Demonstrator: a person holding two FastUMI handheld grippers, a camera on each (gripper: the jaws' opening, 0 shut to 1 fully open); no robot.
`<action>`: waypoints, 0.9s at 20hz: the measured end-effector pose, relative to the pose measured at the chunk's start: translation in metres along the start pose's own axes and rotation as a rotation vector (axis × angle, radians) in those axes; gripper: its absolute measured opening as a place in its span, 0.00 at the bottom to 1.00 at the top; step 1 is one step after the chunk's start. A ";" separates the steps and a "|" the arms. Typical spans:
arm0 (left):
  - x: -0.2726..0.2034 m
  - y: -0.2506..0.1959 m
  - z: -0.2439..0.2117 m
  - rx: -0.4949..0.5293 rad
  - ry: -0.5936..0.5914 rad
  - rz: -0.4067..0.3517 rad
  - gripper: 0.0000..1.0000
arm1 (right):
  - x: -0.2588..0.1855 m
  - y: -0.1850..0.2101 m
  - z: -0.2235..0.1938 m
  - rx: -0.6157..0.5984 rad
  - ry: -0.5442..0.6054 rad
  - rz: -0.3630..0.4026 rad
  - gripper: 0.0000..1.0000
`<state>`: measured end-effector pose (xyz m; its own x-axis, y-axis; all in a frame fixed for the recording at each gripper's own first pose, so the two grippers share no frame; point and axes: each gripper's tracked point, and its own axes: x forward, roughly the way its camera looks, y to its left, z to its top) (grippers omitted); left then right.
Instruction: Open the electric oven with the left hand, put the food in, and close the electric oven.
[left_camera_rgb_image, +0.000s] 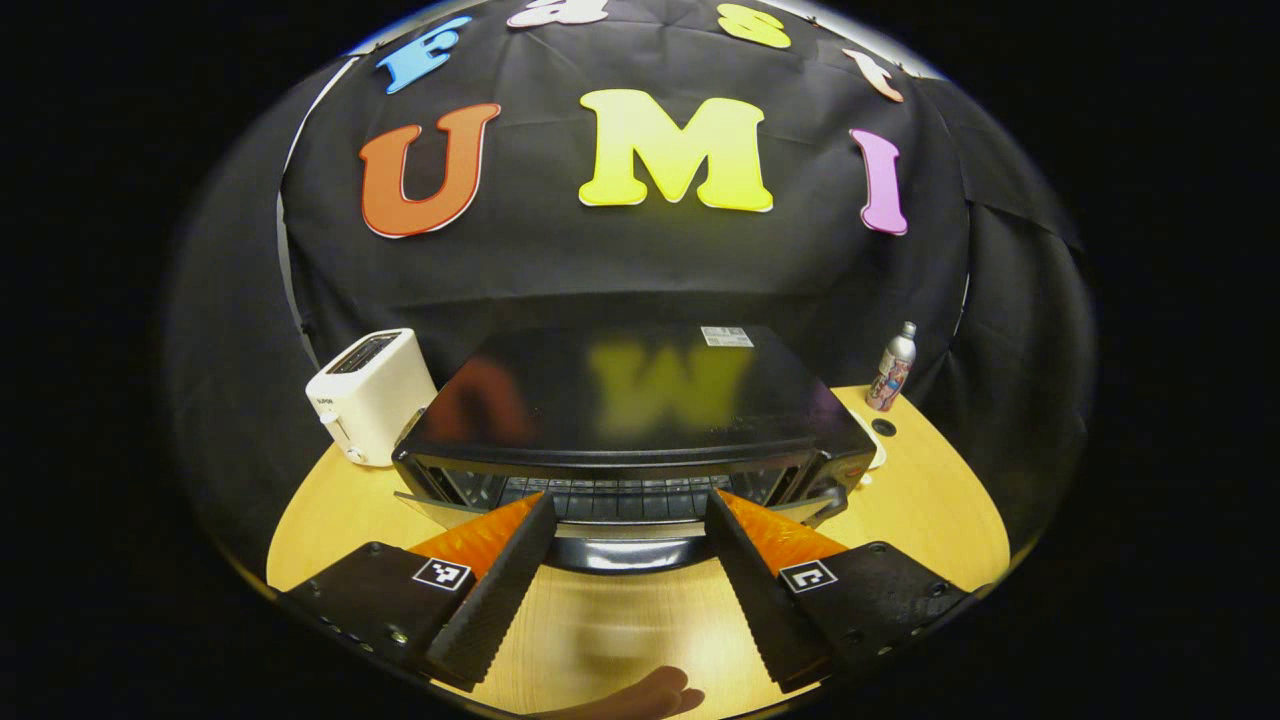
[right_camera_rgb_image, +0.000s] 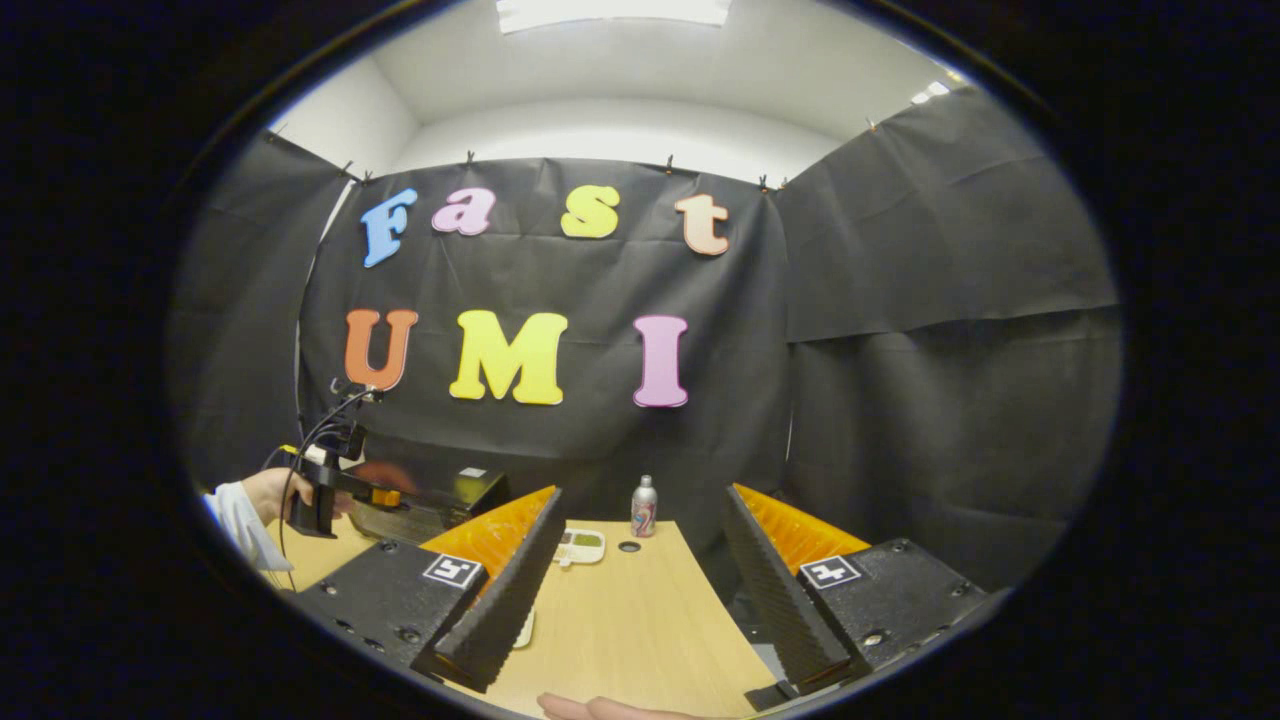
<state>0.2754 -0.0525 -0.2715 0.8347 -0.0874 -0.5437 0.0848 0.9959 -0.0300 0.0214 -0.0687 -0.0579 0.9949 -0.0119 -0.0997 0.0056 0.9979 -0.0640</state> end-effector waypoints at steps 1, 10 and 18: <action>-0.003 0.000 -0.003 0.000 0.002 0.005 0.96 | -0.005 0.000 0.001 0.001 0.003 -0.002 1.00; -0.031 -0.003 -0.040 -0.016 -0.022 -0.004 0.95 | -0.030 0.006 0.013 -0.005 -0.011 0.000 1.00; -0.048 -0.005 -0.081 -0.026 -0.077 0.001 0.96 | -0.036 0.014 0.006 0.009 0.013 0.025 1.00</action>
<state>0.1906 -0.0519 -0.3133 0.8741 -0.0873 -0.4779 0.0713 0.9961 -0.0517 -0.0134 -0.0535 -0.0490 0.9934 0.0127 -0.1142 -0.0188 0.9985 -0.0524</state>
